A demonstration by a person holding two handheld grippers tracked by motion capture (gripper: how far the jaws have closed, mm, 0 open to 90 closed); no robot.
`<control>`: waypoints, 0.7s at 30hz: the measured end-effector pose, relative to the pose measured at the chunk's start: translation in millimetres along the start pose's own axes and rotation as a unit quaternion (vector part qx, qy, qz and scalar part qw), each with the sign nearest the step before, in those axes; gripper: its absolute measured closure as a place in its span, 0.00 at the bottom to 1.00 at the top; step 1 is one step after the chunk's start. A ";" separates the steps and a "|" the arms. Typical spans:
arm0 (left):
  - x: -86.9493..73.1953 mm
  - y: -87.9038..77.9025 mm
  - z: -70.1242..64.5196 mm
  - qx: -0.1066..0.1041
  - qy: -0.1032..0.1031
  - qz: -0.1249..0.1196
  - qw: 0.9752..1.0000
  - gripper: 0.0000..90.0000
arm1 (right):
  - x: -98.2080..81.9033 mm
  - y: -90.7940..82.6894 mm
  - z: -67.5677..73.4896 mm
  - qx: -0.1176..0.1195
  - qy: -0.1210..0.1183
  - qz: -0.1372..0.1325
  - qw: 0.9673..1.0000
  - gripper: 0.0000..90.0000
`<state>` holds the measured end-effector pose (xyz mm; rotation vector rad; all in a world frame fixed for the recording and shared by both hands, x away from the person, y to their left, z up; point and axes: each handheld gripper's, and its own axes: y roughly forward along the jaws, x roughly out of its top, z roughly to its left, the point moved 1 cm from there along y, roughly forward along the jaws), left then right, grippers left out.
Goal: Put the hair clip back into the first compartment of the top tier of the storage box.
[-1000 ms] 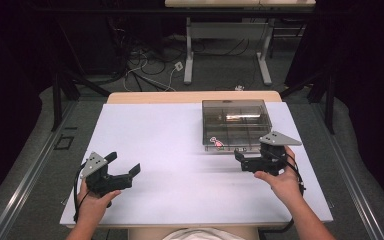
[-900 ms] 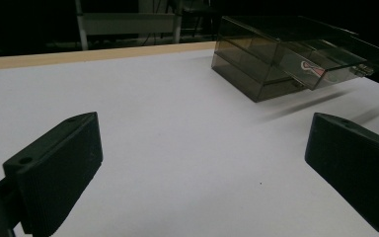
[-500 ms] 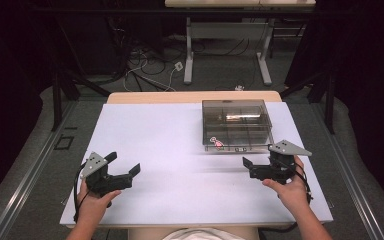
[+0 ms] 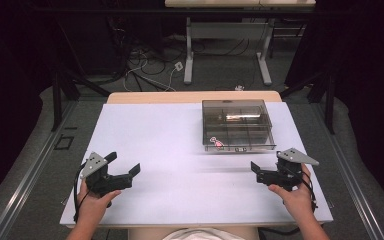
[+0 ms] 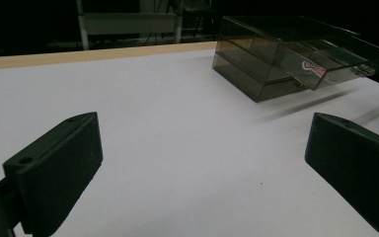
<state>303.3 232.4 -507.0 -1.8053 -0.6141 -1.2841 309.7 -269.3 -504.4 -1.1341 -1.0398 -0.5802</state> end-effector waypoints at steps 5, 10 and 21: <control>0.1 0.1 0.1 0.002 0.001 -0.001 1.000 0.01 | -7.4 2.1 -5.3 -0.010 0.006 0.005 1.000 0.00; -0.1 0.5 -0.3 0.000 -0.002 0.000 1.000 0.01 | -12.1 3.7 -9.4 -0.017 0.012 0.009 1.000 0.00; -0.1 0.3 0.0 0.000 -0.002 -0.002 1.000 0.01 | -23.3 8.0 -17.1 -0.026 0.024 0.008 0.999 0.00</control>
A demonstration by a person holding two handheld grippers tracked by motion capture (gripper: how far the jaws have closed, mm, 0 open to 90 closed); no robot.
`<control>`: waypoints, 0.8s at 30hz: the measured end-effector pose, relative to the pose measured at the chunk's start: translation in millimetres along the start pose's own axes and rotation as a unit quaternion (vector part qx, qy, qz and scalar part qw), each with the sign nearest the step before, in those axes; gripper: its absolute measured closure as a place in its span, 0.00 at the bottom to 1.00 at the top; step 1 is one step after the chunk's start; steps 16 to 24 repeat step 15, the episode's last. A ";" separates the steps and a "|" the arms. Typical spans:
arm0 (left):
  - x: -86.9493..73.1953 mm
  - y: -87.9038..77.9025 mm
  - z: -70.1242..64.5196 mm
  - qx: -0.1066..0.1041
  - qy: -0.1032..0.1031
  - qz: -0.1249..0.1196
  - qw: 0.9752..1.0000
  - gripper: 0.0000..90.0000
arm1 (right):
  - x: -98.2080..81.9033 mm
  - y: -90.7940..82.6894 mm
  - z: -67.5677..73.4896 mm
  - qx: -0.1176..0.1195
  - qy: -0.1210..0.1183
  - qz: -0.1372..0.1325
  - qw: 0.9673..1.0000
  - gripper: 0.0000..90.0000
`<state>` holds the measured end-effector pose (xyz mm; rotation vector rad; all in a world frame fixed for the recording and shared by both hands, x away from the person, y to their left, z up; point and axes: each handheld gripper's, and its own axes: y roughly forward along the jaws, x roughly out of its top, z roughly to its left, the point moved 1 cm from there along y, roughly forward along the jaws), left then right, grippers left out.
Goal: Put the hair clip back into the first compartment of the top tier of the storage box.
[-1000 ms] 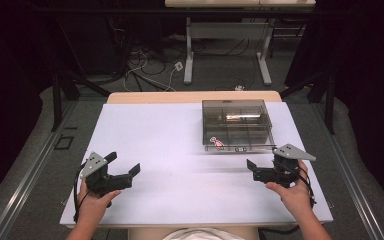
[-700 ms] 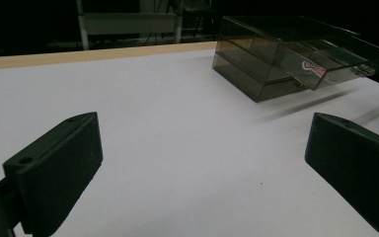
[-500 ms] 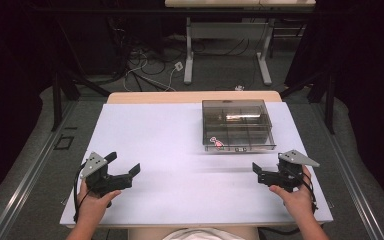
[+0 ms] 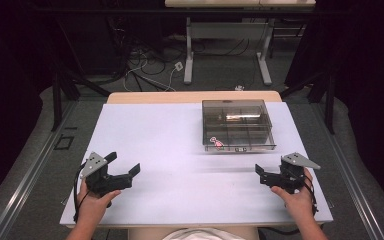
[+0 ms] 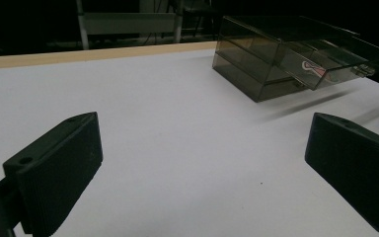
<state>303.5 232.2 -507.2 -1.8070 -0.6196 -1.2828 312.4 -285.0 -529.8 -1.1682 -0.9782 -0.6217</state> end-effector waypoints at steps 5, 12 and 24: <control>-0.2 0.3 -0.5 -0.001 -0.003 0.000 1.000 0.01 | -2.3 0.7 -1.2 0.004 0.001 -0.004 1.000 0.01; -0.2 0.3 -0.3 -0.001 -0.004 0.000 1.000 0.01 | -3.3 0.0 0.1 0.008 0.005 -0.008 1.000 0.01; -0.2 0.5 -0.3 -0.001 -0.004 0.000 1.000 0.01 | -3.9 0.2 2.1 0.011 0.005 -0.004 1.000 0.01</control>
